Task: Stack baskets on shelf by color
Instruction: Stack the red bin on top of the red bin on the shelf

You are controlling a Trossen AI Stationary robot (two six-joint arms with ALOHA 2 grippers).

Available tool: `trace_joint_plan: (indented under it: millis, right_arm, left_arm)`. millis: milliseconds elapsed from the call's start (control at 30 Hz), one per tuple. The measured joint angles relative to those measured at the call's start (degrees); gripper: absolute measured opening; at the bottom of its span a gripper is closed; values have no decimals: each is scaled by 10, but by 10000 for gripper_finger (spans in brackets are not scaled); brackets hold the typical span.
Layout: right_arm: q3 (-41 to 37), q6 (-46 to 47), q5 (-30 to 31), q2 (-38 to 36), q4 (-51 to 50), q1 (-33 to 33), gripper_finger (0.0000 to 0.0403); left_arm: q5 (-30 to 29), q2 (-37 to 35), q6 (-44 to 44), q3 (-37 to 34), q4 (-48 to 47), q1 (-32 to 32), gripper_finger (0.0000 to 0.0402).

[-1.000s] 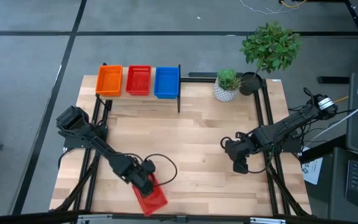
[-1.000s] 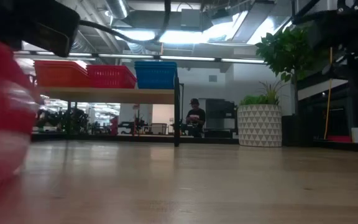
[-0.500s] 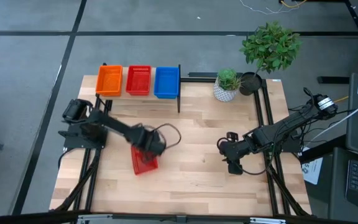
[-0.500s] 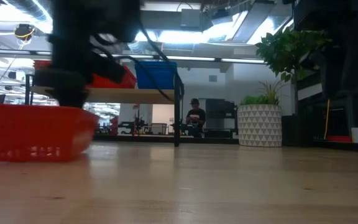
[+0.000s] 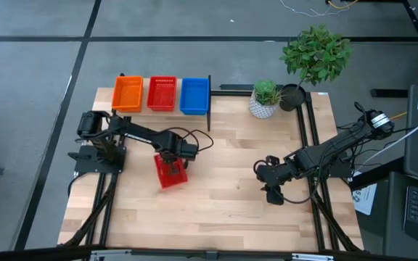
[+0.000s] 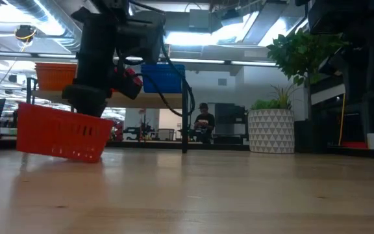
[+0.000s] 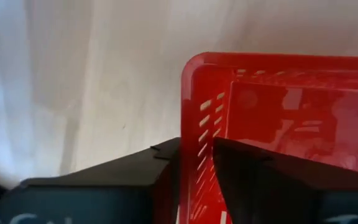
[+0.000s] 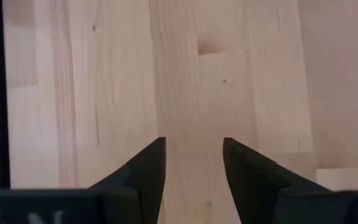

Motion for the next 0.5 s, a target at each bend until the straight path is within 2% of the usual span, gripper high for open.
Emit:
trace_joint_plan:
  millis: [133, 333, 400, 500]
  right_arm:
    - [0, -1, 0, 0, -5, 0, 158]
    - [0, 0, 0, 0, -7, 0, 158]
    - [0, 5, 0, 0, -7, 0, 158]
    - [0, 22, 0, 0, -7, 0, 158]
  left_arm:
    - [-5, 0, 0, 36, -52, 0, 91]
    - [-24, 0, -26, 152, -167, -7, 94]
    - [-6, 0, -62, 193, -185, -20, 95]
    - [57, 0, -79, 236, -182, -55, 96]
